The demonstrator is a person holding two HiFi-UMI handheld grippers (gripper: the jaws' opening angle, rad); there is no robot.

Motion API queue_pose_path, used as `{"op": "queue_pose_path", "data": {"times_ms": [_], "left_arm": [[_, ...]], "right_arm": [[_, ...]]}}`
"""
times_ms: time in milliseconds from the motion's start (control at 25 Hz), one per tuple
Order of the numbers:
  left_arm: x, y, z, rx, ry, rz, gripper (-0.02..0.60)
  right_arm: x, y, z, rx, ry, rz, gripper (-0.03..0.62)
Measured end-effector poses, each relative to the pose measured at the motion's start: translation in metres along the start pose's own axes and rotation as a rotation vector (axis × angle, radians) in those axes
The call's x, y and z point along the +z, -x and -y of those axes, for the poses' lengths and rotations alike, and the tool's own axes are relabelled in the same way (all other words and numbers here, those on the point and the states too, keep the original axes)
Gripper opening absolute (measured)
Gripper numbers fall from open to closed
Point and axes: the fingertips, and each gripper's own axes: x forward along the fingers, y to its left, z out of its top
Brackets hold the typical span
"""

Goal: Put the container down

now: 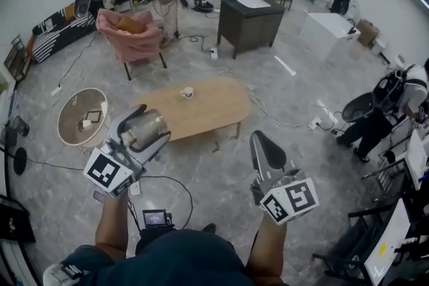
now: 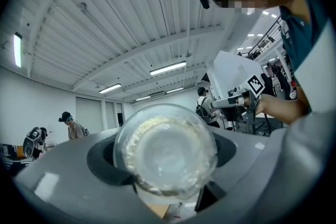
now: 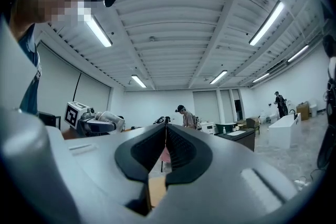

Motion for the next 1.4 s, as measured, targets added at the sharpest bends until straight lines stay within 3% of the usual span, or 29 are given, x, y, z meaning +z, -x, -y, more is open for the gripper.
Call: {"op": "queue_pose_path", "data": {"times_ms": [360,520,760,960,1400], "left_arm": [[-0.009,-0.053,0.021,-0.043,-0.012,-0.002,0.33],[-0.015,-0.079,0.008,-0.082,-0.002,-0.003,0.33],[-0.029,-0.125,-0.034,-0.158,0.021,0.022,0.33],[-0.022,-0.164,-0.086,-0.23,0.012,0.12,0.33],[-0.053,-0.223,-0.186,-0.333,0.053,0.16,0.33]], "right_arm": [[-0.014,0.018,0.053,-0.052,-0.019,0.008,0.012],[-0.02,0.006,0.069,-0.092,-0.026,-0.009,0.012],[-0.018,-0.029,0.094,-0.186,0.001,-0.021,0.012],[-0.003,-0.076,0.102,-0.251,0.031,-0.018,0.012],[-0.017,-0.165,0.112,-0.381,0.054,-0.062,0.012]]}}
